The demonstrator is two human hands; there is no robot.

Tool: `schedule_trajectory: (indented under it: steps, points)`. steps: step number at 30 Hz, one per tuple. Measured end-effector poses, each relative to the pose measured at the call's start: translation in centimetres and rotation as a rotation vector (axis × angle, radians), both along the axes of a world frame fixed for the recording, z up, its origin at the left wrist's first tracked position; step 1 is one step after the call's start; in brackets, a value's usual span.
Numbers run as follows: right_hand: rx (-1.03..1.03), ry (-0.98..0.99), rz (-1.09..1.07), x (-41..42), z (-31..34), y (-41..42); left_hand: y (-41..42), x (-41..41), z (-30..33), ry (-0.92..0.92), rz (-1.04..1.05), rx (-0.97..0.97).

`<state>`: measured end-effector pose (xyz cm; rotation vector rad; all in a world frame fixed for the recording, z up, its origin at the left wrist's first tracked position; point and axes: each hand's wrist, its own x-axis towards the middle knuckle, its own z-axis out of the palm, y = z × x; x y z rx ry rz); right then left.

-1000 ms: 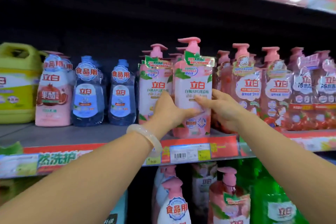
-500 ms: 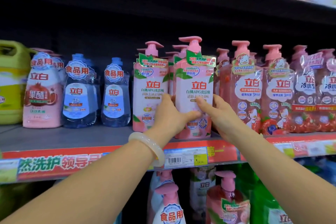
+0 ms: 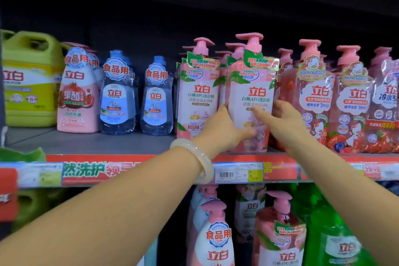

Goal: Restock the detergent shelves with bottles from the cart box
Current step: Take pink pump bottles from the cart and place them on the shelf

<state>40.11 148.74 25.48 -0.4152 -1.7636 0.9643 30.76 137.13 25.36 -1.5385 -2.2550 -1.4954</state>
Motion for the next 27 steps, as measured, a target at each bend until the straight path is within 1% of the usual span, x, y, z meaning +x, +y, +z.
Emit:
schedule_trajectory:
  steps: [3, 5, 7, 9, 10, 12, 15, 19, 24, 27]
  points:
    - [0.241, -0.151, -0.266, 0.6, 0.8, -3.7, -3.7, -0.3, 0.5, 0.178, 0.064, -0.084]
    - [0.4, -0.266, -0.321, 0.2, 1.2, -7.5, -7.4, -0.8, 0.6, 0.304, 0.12, -0.112]
    - [0.533, -0.379, -0.31, -1.4, 1.5, -12.0, -12.0, -1.7, 0.1, 0.439, 0.217, -0.151]
    - [0.644, -0.529, -0.229, -3.9, 1.2, -17.3, -17.4, -3.2, -1.0, 0.563, 0.344, -0.216]
    - [0.699, -0.601, -0.174, -5.4, 0.8, -20.4, -20.4, -4.0, -1.6, 0.61, 0.406, -0.253]
    - [0.816, -0.711, -0.057, -8.6, -0.4, -26.9, -26.9, -6.1, -3.1, 0.648, 0.514, -0.326]
    - [1.017, -0.799, 0.094, -13.8, -3.6, -37.5, -37.8, -9.7, -6.4, 0.617, 0.677, -0.462]
    - [1.164, -0.915, 0.25, -19.7, -9.8, -52.5, -53.7, -13.1, -12.4, 0.456, 0.894, -0.743]
    - [1.282, -0.937, 0.561, -23.6, -17.1, -69.8, -71.3, -13.3, -18.1, 0.217, 1.072, -1.003]
    - [1.364, -0.906, 0.738, -24.4, -19.5, -78.8, -79.6, -12.5, -19.9, 0.115, 1.158, -1.059]
